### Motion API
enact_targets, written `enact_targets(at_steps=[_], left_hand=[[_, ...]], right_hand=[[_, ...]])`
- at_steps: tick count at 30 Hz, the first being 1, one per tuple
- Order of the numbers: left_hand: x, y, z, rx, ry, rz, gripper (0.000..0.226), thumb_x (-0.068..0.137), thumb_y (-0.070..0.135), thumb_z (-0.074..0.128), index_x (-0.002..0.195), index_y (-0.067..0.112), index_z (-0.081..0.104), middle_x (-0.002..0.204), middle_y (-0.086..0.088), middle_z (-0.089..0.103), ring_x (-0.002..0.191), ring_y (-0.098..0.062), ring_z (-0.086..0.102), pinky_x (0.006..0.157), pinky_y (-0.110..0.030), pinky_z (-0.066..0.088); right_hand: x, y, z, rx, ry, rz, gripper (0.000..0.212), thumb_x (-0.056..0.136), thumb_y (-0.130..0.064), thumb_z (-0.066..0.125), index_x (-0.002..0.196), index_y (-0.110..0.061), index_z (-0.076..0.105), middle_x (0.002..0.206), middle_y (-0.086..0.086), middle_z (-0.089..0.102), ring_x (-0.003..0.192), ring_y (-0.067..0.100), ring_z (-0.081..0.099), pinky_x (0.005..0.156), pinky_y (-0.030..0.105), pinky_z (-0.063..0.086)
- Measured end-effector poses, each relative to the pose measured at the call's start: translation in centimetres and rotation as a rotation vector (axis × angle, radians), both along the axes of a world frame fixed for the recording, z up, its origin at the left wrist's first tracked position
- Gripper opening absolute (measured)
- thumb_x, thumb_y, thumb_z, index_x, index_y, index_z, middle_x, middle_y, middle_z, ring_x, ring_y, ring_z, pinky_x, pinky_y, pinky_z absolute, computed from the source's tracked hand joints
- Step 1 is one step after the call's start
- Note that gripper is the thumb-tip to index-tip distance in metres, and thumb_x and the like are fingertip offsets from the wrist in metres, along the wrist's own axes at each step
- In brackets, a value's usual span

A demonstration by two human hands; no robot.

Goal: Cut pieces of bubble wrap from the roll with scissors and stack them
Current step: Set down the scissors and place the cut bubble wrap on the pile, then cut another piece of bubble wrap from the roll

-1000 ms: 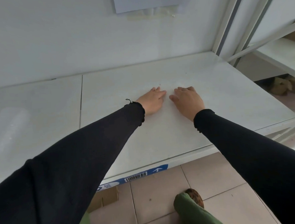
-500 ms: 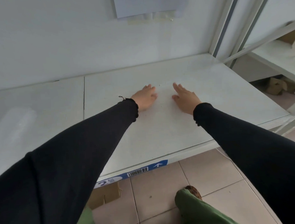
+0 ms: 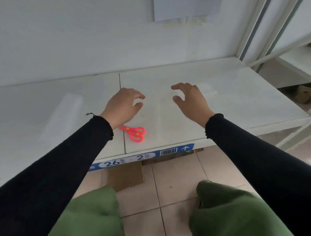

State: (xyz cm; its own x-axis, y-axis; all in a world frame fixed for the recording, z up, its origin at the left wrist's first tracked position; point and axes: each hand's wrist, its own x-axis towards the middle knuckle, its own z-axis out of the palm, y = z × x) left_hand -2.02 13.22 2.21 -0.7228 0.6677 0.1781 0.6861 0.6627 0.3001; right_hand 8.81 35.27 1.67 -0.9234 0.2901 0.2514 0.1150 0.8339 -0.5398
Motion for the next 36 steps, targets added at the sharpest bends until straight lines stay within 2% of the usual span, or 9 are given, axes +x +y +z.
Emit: enact_targets(at_steps=[3, 7, 16, 20, 24, 28, 31, 34, 36], left_hand=[[1.6, -4.6, -0.4, -0.037, 0.014, 0.066, 0.030, 0.100, 0.027, 0.055, 0.129, 0.023, 0.065, 0.131, -0.002, 0.064, 0.126, -0.024, 0.049, 0.099, -0.039, 0.044], [3.1, -9.1, -2.3, -0.061, 0.035, 0.162, 0.029, 0.100, 0.024, 0.056, 0.128, 0.020, 0.065, 0.123, -0.006, 0.065, 0.119, -0.027, 0.051, 0.094, -0.039, 0.046], [1.4, -9.2, -6.8, -0.069, -0.037, 0.173, 0.036, 0.099, 0.017, 0.055, 0.135, 0.014, 0.056, 0.130, -0.008, 0.055, 0.120, -0.027, 0.049, 0.094, -0.039, 0.046], [-0.3, -8.0, -7.5, -0.074, -0.048, 0.119, 0.026, 0.098, 0.018, 0.059, 0.124, 0.014, 0.061, 0.120, -0.008, 0.057, 0.111, -0.028, 0.051, 0.090, -0.040, 0.047], [-1.5, -7.4, -7.4, -0.099, -0.090, 0.068, 0.015, 0.095, 0.023, 0.064, 0.107, 0.014, 0.062, 0.106, -0.003, 0.053, 0.099, -0.023, 0.045, 0.087, -0.036, 0.044], [-2.0, -7.5, -6.8, -0.158, -0.174, 0.029, 0.017, 0.092, 0.026, 0.069, 0.101, 0.016, 0.060, 0.103, 0.000, 0.049, 0.099, -0.020, 0.043, 0.082, -0.030, 0.038], [-1.4, -7.6, -5.9, 0.003, -0.413, 0.058, 0.014, 0.090, 0.021, 0.071, 0.095, 0.014, 0.059, 0.094, -0.006, 0.064, 0.084, -0.020, 0.055, 0.071, -0.031, 0.040], [-0.2, -7.3, -4.2, 0.384, -0.794, 0.100, 0.009, 0.093, 0.013, 0.070, 0.096, 0.010, 0.062, 0.088, -0.009, 0.077, 0.072, -0.012, 0.067, 0.068, -0.023, 0.052], [0.5, -6.9, -3.1, 0.617, -0.940, 0.138, 0.004, 0.094, 0.005, 0.066, 0.094, 0.006, 0.062, 0.084, -0.013, 0.077, 0.068, -0.011, 0.071, 0.064, -0.019, 0.056]], right_hand=[[0.8, -4.5, -0.3, 0.036, -0.001, 0.078, 0.035, 0.098, -0.024, 0.054, 0.132, -0.020, 0.059, 0.134, 0.003, 0.061, 0.126, 0.026, 0.047, 0.096, 0.029, 0.038], [1.5, -9.3, -1.6, 0.029, -0.035, 0.118, 0.036, 0.097, -0.025, 0.055, 0.132, -0.020, 0.058, 0.130, 0.003, 0.061, 0.123, 0.024, 0.048, 0.090, 0.026, 0.037], [-0.1, -12.2, -5.1, 0.180, -0.230, 0.141, 0.021, 0.094, -0.028, 0.055, 0.111, -0.016, 0.059, 0.107, 0.003, 0.058, 0.093, 0.022, 0.058, 0.075, 0.031, 0.047], [-1.1, -12.1, -5.6, 0.225, -0.256, 0.148, 0.023, 0.094, -0.036, 0.059, 0.106, -0.016, 0.062, 0.106, 0.003, 0.055, 0.087, 0.022, 0.059, 0.074, 0.032, 0.049], [-1.9, -11.9, -5.4, 0.276, -0.305, 0.180, 0.031, 0.087, -0.049, 0.065, 0.099, -0.021, 0.063, 0.099, -0.001, 0.052, 0.080, 0.019, 0.054, 0.067, 0.030, 0.040], [-2.2, -11.1, -5.2, 0.340, -0.294, 0.223, 0.027, 0.089, -0.046, 0.064, 0.098, -0.021, 0.063, 0.096, 0.000, 0.056, 0.078, 0.023, 0.056, 0.065, 0.032, 0.037], [-2.0, -10.1, -4.9, 0.297, -0.230, 0.228, 0.024, 0.091, -0.041, 0.062, 0.098, -0.018, 0.061, 0.091, 0.000, 0.061, 0.078, 0.023, 0.059, 0.067, 0.033, 0.043], [-1.5, -9.1, -4.4, 0.265, -0.124, 0.241, 0.020, 0.092, -0.034, 0.063, 0.104, -0.017, 0.066, 0.095, 0.000, 0.063, 0.081, 0.021, 0.062, 0.073, 0.034, 0.049], [-1.3, -8.6, -4.0, 0.248, -0.038, 0.243, 0.021, 0.092, -0.029, 0.065, 0.108, -0.016, 0.070, 0.101, 0.000, 0.062, 0.080, 0.021, 0.062, 0.073, 0.034, 0.050]])
